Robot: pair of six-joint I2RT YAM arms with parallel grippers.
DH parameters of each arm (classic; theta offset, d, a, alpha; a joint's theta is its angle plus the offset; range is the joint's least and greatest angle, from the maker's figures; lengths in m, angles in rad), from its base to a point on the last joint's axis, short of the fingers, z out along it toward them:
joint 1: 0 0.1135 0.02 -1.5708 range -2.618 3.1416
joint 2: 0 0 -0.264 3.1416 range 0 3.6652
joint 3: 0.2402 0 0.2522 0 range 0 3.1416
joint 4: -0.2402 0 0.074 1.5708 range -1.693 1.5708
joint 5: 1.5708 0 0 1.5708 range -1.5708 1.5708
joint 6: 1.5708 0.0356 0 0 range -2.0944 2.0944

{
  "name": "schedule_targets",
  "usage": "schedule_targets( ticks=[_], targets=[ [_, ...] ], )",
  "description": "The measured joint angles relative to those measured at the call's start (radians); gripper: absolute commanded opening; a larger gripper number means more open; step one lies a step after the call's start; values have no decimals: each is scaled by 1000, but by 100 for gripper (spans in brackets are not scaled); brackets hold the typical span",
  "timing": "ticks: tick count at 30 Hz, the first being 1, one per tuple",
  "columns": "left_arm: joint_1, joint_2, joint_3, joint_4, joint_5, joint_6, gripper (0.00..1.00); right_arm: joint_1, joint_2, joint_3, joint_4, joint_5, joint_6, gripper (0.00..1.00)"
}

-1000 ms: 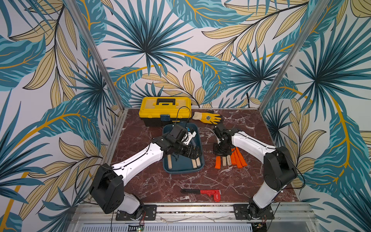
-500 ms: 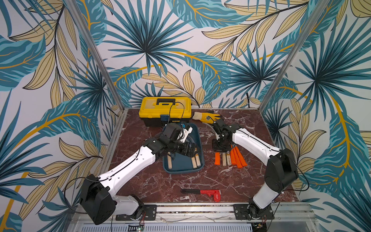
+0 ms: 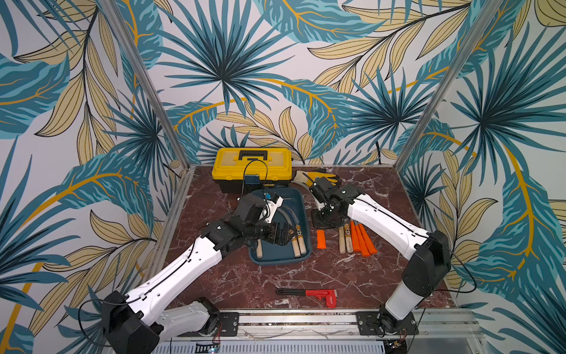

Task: Put small sickles into storage boxes
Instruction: Pick up the sickle at the center of the board, then place the sickle in the storage box.

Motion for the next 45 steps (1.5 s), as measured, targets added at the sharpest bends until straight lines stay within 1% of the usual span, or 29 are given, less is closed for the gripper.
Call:
schedule_targets(
  ticks=[6, 21, 29, 39, 45],
  targets=[
    [2, -63, -34, -23, -18, -27, 99, 39, 46, 55, -5, 0, 14, 8],
    [5, -217, -86, -114, -62, -81, 99, 134, 259, 218, -4, -15, 24, 8],
    [5, -295, -126, -164, -83, -117, 99, 151, 344, 238, 19, -32, 26, 8],
    [5, -323, -128, -219, -101, -130, 100, 151, 452, 279, 45, -39, 26, 9],
    [5, -301, -123, -227, -103, -129, 99, 151, 505, 299, 60, -33, 26, 17]
  ],
)
